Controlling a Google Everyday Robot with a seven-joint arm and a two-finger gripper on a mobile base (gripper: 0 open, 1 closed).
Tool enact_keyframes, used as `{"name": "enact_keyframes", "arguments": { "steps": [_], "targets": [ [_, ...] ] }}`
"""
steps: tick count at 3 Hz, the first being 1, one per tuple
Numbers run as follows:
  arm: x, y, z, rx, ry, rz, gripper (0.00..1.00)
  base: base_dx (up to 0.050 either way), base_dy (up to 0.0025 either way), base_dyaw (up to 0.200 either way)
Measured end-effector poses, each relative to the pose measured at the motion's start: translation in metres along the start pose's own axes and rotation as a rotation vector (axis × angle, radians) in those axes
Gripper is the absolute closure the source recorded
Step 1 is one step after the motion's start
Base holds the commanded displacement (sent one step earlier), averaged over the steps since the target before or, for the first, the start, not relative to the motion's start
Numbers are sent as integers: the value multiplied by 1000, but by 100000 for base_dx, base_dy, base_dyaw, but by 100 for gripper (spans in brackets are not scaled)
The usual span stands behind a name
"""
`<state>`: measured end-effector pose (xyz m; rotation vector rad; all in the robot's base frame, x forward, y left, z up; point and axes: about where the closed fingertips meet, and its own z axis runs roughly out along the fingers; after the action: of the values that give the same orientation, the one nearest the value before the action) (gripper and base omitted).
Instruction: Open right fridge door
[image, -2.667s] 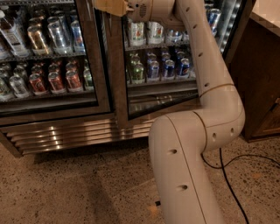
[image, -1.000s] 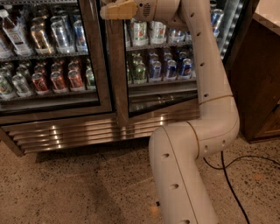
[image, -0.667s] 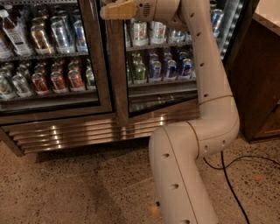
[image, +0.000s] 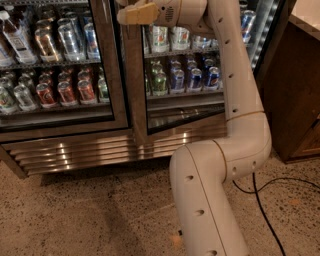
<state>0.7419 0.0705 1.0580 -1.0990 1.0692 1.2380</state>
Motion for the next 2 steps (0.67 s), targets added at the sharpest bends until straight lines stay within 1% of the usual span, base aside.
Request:
{"name": "enact_keyframes", "arguments": {
  "steps": [1, 2],
  "targets": [
    [0, 2, -2, 3, -8, -5, 0, 0, 0, 0],
    [1, 3, -4, 23, -5, 4, 0, 0, 0, 0]
  ]
}}
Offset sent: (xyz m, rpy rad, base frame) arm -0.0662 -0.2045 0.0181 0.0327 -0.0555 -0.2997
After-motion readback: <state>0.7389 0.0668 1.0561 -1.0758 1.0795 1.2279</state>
